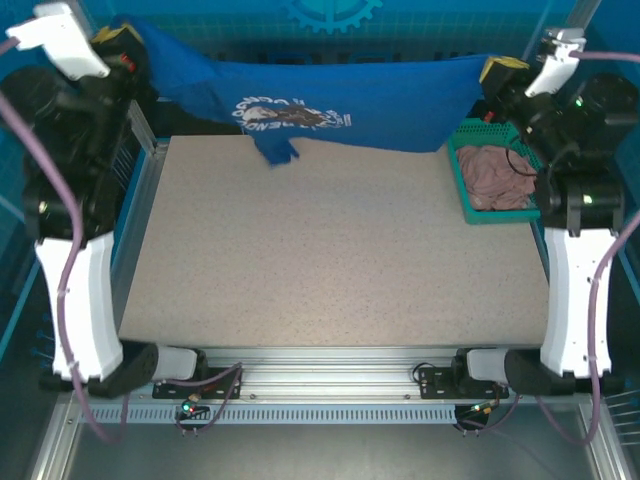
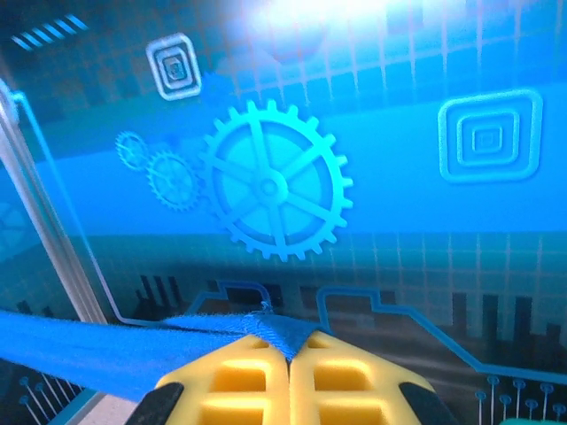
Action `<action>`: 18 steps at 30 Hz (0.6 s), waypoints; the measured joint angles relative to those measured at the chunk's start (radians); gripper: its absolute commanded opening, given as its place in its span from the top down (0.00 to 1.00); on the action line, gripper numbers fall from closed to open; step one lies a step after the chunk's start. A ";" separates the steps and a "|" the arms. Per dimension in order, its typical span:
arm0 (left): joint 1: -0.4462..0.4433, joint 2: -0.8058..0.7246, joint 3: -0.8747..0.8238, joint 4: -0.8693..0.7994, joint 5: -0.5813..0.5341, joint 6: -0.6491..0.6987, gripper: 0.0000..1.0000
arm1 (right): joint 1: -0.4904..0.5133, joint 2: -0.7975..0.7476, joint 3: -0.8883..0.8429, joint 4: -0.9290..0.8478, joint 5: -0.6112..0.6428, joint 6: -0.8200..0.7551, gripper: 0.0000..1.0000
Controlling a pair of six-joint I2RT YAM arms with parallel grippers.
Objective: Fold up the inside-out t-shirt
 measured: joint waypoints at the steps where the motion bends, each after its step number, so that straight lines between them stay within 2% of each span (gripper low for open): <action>1: 0.000 -0.043 -0.025 0.007 0.005 -0.003 1.00 | 0.004 -0.037 -0.015 0.000 0.000 -0.002 1.00; 6: 0.000 -0.216 -0.088 0.033 0.026 -0.014 1.00 | 0.012 -0.213 -0.072 -0.006 0.000 -0.005 1.00; 10: 0.000 -0.280 -0.079 0.052 0.039 -0.014 1.00 | 0.012 -0.305 -0.080 -0.005 0.000 -0.005 1.00; 14: 0.000 -0.246 -0.035 0.056 0.040 -0.010 1.00 | 0.012 -0.318 -0.080 0.000 0.002 -0.009 1.00; 18: 0.000 -0.121 0.002 0.061 0.035 0.012 1.00 | 0.016 -0.250 -0.081 0.002 0.011 -0.025 1.00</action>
